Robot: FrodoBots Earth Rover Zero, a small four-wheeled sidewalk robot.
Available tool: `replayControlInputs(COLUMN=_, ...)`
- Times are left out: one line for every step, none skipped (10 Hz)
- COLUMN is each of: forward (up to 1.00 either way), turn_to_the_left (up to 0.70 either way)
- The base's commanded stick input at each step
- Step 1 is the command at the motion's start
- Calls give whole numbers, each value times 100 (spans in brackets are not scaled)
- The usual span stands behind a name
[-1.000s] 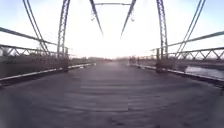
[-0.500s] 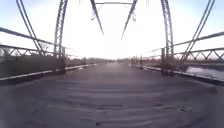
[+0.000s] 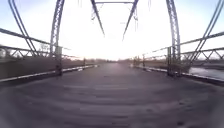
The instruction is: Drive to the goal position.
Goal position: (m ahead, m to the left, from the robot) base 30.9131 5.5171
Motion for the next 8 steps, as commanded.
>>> replayControlInputs(forward=100, turn_to_the_left=3)
replayControlInputs(forward=100, turn_to_the_left=3)
replayControlInputs(forward=100, turn_to_the_left=3)
replayControlInputs(forward=100, turn_to_the_left=3)
replayControlInputs(forward=100, turn_to_the_left=3)
replayControlInputs(forward=100, turn_to_the_left=3)
replayControlInputs(forward=100, turn_to_the_left=3)
replayControlInputs(forward=100, turn_to_the_left=3)
